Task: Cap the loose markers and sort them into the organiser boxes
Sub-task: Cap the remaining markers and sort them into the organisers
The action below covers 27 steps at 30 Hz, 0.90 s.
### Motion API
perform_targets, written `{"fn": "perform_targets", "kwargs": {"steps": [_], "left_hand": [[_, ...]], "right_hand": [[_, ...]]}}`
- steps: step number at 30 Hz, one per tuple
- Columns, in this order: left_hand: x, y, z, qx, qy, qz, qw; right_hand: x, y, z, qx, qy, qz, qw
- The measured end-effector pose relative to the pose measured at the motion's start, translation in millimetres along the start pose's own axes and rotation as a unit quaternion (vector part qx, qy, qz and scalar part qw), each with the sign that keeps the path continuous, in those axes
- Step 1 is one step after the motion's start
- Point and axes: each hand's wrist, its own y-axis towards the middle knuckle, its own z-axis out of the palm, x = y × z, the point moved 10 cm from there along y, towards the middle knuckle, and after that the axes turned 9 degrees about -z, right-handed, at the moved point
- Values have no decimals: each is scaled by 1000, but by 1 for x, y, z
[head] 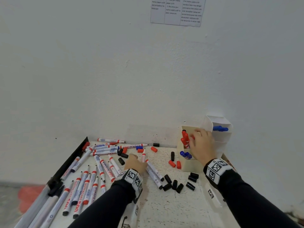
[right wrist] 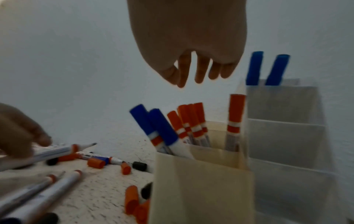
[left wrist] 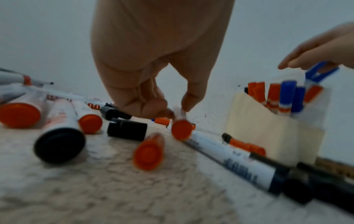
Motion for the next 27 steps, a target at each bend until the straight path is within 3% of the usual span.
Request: {"fn": "perform_targets", "kwargs": {"steps": [1, 3, 6, 9, 13, 16, 21, 27], "left_hand": [[-4, -2, -4, -3, -44, 7, 999], [-17, -9, -16, -17, -97, 37, 995], [-31, -18, -39, -46, -134, 84, 986], [-32, -29, -60, -58, -118, 124, 984], [-12, -37, -82, -49, -55, 142, 987], [15, -40, -95, -37, 0, 129, 991], [51, -46, -94, 20, 45, 115, 992], [61, -54, -80, 31, 105, 119, 987]], "right_hand": [[15, 0, -8, -36, 35, -24, 998], [45, -1, -5, -15, 137, -48, 989], [85, -16, 43, 164, 214, -17, 963], [118, -54, 101, 357, 227, 17, 906], [160, -91, 132, 436, 201, -26, 877], [183, -104, 139, 446, 155, -71, 879], [197, -102, 139, 390, 120, -100, 908], [169, -87, 108, 238, 245, 7, 940]]}}
